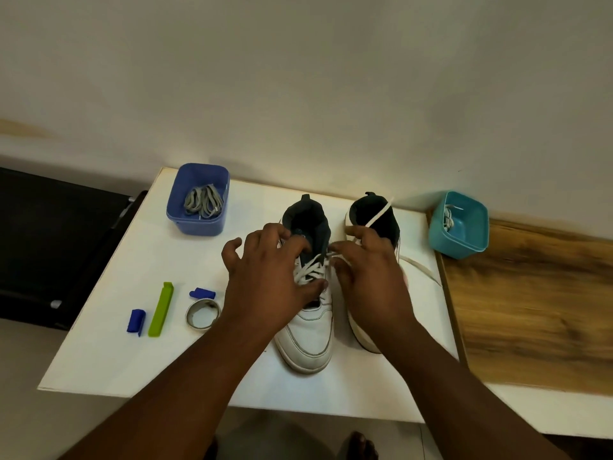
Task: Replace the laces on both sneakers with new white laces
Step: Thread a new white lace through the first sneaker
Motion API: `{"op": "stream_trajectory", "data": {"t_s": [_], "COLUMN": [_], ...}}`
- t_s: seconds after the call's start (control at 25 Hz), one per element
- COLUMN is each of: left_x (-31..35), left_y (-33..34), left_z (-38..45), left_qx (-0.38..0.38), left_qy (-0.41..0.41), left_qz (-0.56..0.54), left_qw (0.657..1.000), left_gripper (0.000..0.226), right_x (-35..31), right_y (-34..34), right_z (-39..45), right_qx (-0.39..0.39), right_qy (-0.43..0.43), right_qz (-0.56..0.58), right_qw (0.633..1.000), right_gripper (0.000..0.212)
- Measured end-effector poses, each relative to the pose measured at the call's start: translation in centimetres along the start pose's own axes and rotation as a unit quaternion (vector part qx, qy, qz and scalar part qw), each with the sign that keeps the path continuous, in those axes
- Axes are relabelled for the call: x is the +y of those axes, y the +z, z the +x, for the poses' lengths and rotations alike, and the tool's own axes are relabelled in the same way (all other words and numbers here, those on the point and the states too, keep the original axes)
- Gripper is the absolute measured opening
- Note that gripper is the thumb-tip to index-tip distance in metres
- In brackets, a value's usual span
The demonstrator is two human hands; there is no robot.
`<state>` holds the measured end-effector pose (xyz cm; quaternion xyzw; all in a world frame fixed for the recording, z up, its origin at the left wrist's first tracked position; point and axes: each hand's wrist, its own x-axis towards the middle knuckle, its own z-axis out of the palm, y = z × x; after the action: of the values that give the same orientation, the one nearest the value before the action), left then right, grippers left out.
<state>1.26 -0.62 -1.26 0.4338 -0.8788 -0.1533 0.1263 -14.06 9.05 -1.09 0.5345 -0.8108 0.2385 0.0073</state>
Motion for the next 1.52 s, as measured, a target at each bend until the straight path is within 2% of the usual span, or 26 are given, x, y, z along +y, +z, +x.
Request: {"op": "stream_trajectory", "data": {"t_s": [0.08,0.16,0.24,0.28,0.32,0.36,0.4,0.44,0.48,0.56,0.64,0.76,0.84,0.96,1.08,1.16,1.24,1.32,1.4,1.48,1.52], "left_x": [-0.1,-0.3,-0.3,-0.4,-0.4,-0.3,-0.2,-0.2,-0.2,-0.3,-0.3,-0.4,-0.4,-0.5,-0.5,-0.4,-0.6,-0.9,-1.0,-1.0,-1.1], "left_y": [0.0,-0.1,-0.2,-0.2,-0.2,-0.2,-0.2,-0.2,-0.3,-0.4,-0.4,-0.4,-0.4,-0.4,-0.3,-0.4,-0.5,-0.6,-0.7,-0.7,-0.6], "left_z": [0.0,0.0,0.0,0.0,-0.1,-0.1,0.0,0.0,0.1,0.1,0.1,0.0,0.0,0.0,0.1,0.2,0.4,0.4,0.4,0.3,0.3], "left_qx": [-0.002,-0.007,-0.004,-0.003,-0.003,-0.003,-0.004,-0.007,-0.011,-0.013,-0.016,-0.011,-0.010,-0.026,-0.038,-0.040,-0.037,-0.037,-0.047,-0.057,-0.056], "left_qy": [0.001,0.001,0.006,0.007,0.005,0.004,0.002,0.001,-0.001,-0.005,-0.004,0.003,0.003,-0.005,-0.015,-0.018,-0.025,-0.033,-0.044,-0.051,-0.049], "left_qz": [-0.006,-0.013,-0.015,-0.016,-0.019,-0.022,-0.023,-0.023,-0.023,-0.028,-0.030,-0.031,-0.036,-0.037,-0.042,-0.052,-0.075,-0.092,-0.098,-0.109,-0.120], "left_qw": [1.000,1.000,1.000,1.000,1.000,1.000,1.000,1.000,1.000,1.000,0.999,0.999,0.999,0.999,0.998,0.998,0.996,0.995,0.993,0.991,0.990], "left_gripper": [0.061,0.061,0.060,0.059,0.059,0.058,0.058,0.058,0.059,0.060,0.060,0.056,0.055,0.061,0.067,0.073,0.082,0.092,0.098,0.098,0.096], "right_x": [0.2,1.9,3.7,4.0,3.9,3.3,2.5,1.6,0.7,0.0,0.8,1.5,1.4,0.8,0.5,0.4,0.3,0.5,0.6,0.9,1.1], "right_y": [-1.2,-2.1,-2.9,-3.3,-3.5,-3.5,-3.4,-3.0,-2.2,-0.9,-1.2,-2.5,-2.2,-1.7,-2.4,-2.2,-1.7,-2.4,-4.1,-6.0,-6.7], "right_z": [0.5,1.2,2.2,2.4,2.4,2.2,1.9,1.6,1.2,0.5,0.7,0.9,0.7,0.7,1.1,0.7,0.3,0.5,1.1,1.5,1.6], "right_qx": [0.049,0.131,0.244,0.280,0.291,0.270,0.214,0.134,0.059,-0.037,-0.032,0.082,0.093,0.067,-0.009,-0.085,-0.106,-0.076,0.010,0.136,0.194], "right_qy": [-0.006,0.074,0.229,0.263,0.263,0.238,0.192,0.141,0.092,0.048,0.047,0.060,0.061,0.069,0.065,0.062,0.048,0.039,0.047,0.093,0.124], "right_qz": [-0.021,0.005,0.147,0.209,0.230,0.224,0.185,0.115,0.034,-0.069,-0.097,-0.142,-0.165,-0.160,-0.116,-0.138,-0.180,-0.212,-0.224,-0.130,-0.022], "right_qw": [0.999,0.989,0.931,0.899,0.891,0.906,0.940,0.974,0.993,0.996,0.994,0.985,0.980,0.982,0.991,0.985,0.977,0.973,0.973,0.978,0.973], "right_gripper": [0.014,0.010,0.010,0.012,0.014,0.018,0.023,0.027,0.027,0.017,0.011,0.011,0.014,0.022,0.012,0.027,0.030,0.021,0.016,0.014,0.014]}}
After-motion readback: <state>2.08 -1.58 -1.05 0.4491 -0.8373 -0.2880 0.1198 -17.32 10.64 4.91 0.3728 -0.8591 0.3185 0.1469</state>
